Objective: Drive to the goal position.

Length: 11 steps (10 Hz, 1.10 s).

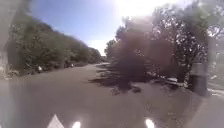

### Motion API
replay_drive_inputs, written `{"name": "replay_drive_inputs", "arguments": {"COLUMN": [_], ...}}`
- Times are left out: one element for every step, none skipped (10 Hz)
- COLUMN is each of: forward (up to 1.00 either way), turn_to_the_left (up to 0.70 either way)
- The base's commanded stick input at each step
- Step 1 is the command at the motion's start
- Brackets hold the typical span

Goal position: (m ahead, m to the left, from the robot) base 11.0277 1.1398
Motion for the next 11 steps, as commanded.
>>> {"name": "replay_drive_inputs", "arguments": {"forward": [0.50, 0.50, 0.50, 0.50, 0.50, 0.50, 0.50, 0.50, 0.50, 0.50, 0.50], "turn_to_the_left": [-0.50, 0.00, 0.00, 0.00, 0.00, 0.00, 0.00, 0.00, 0.00, 0.00, 0.00]}}
